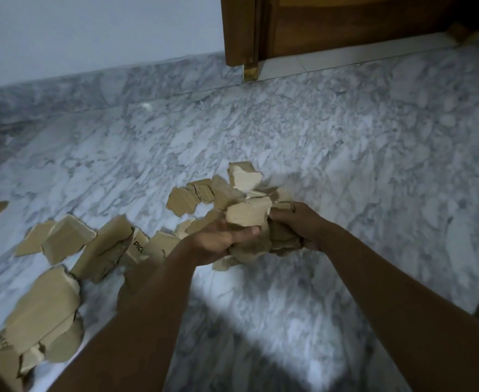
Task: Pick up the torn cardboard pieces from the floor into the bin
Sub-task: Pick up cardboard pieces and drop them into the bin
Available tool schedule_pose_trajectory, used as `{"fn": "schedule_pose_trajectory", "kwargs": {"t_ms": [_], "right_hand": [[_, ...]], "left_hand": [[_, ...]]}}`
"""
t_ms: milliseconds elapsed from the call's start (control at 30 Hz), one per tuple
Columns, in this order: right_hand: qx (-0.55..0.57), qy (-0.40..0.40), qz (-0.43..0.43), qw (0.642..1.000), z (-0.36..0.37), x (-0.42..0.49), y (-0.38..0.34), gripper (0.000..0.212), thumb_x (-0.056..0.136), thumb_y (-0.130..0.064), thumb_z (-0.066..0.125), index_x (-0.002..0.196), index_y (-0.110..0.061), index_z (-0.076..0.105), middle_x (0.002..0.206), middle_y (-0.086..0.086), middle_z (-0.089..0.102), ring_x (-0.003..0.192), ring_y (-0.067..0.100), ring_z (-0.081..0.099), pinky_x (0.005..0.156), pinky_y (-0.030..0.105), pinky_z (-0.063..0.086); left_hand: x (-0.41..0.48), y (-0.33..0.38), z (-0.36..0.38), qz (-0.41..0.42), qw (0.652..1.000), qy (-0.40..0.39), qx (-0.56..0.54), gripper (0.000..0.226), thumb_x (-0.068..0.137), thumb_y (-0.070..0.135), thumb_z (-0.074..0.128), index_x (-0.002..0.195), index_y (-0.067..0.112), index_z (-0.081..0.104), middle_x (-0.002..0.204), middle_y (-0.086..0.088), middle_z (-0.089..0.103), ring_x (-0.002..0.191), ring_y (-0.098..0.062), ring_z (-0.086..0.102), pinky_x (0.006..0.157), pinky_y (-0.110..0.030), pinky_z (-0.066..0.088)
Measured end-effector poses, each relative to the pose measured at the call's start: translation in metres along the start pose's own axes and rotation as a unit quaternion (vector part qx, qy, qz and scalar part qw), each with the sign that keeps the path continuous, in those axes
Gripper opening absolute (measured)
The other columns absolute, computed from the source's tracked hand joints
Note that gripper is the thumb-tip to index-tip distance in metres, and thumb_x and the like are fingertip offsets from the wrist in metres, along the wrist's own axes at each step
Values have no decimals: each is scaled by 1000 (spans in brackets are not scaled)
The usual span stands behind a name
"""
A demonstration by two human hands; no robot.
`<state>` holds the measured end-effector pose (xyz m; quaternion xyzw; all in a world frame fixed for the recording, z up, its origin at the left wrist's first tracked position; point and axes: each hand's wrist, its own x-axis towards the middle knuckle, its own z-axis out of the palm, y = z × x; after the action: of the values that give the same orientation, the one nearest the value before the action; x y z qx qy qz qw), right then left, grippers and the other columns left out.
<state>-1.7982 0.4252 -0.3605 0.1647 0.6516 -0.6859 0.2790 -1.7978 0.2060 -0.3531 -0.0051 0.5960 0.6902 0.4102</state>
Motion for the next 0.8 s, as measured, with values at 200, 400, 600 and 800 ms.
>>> {"fn": "schedule_pose_trajectory", "kwargs": {"t_ms": [200,400,600,800], "right_hand": [[-1,-102,20,995,-4,-6,2,58,87,-38,73,60,7,49,50,12,44,42,21,43,45,31,37],[-418,50,-16,907,-25,14,-22,43,69,-43,87,97,-14,72,90,4,72,86,21,69,76,37,58],[-496,73,-64,863,3,18,-23,35,73,-43,82,94,-25,60,91,-2,65,83,19,62,66,29,47],[-635,94,-71,764,13,27,35,48,79,-47,60,114,-18,47,107,8,58,99,34,61,76,41,52]], "left_hand": [[-4,-8,-27,-55,991,31,119,59,78,18,82,128,20,52,109,-15,72,101,-25,71,86,-40,58],[-13,21,-82,-105,924,51,364,17,78,37,80,84,23,74,87,6,74,87,-12,69,85,-29,54],[-1,15,-84,-105,859,63,497,46,77,48,77,110,17,71,110,-2,71,100,-17,66,93,-36,52],[19,-20,-74,-107,766,120,622,84,74,55,74,145,42,31,153,-17,20,138,-43,20,109,-53,29]]}}
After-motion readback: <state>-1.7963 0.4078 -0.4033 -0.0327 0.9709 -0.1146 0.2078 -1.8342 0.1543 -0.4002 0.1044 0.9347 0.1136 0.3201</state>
